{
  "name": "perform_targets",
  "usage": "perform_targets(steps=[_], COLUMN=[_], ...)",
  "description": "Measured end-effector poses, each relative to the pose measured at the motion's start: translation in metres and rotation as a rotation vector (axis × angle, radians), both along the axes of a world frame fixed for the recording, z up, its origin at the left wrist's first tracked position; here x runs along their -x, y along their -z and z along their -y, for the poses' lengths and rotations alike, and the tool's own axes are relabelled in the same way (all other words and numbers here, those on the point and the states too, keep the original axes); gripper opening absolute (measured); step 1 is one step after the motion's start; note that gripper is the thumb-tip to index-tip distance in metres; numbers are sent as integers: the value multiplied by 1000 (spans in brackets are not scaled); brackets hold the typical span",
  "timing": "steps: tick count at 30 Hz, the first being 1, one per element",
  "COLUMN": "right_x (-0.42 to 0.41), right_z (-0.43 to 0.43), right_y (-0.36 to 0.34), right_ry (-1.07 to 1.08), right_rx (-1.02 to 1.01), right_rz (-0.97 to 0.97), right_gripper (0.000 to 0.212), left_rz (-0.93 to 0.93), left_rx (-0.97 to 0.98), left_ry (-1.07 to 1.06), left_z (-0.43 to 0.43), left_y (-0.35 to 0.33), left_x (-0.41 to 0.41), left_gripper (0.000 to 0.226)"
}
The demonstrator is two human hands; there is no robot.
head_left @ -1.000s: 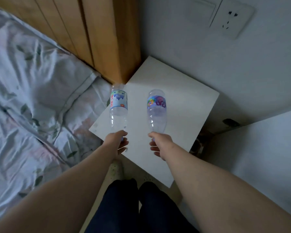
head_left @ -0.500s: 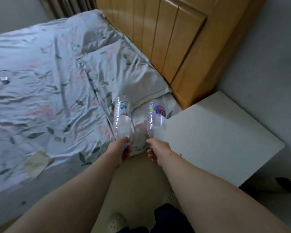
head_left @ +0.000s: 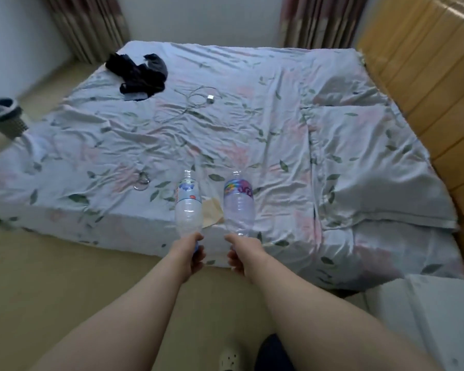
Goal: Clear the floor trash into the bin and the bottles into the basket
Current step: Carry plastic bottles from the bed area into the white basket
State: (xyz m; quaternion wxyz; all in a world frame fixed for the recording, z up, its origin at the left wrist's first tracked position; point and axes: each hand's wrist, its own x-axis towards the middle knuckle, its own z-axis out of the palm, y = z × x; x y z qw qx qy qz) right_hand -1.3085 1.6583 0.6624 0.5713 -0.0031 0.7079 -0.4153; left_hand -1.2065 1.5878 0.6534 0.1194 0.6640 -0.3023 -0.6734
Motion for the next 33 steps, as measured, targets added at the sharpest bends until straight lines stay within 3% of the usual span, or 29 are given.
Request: perform_targets(steps=[12, 22, 33], right_x=[-69, -87, -257], right_z=[152, 314, 419], right_y=[24, 31, 65], right_ry=[-364, -598, -951], right_rx=[-42, -80, -184], right_rz=[9, -60, -98], right_gripper=[23, 24, 23], left_rz=[-28, -73, -136], left_rx=[-55, -72, -152], left_ry=[-498, -733, -1171], left_z=[105, 238, 287], left_y=[20, 7, 13], left_x=[-95, -135, -292], left_gripper=[20, 21, 24])
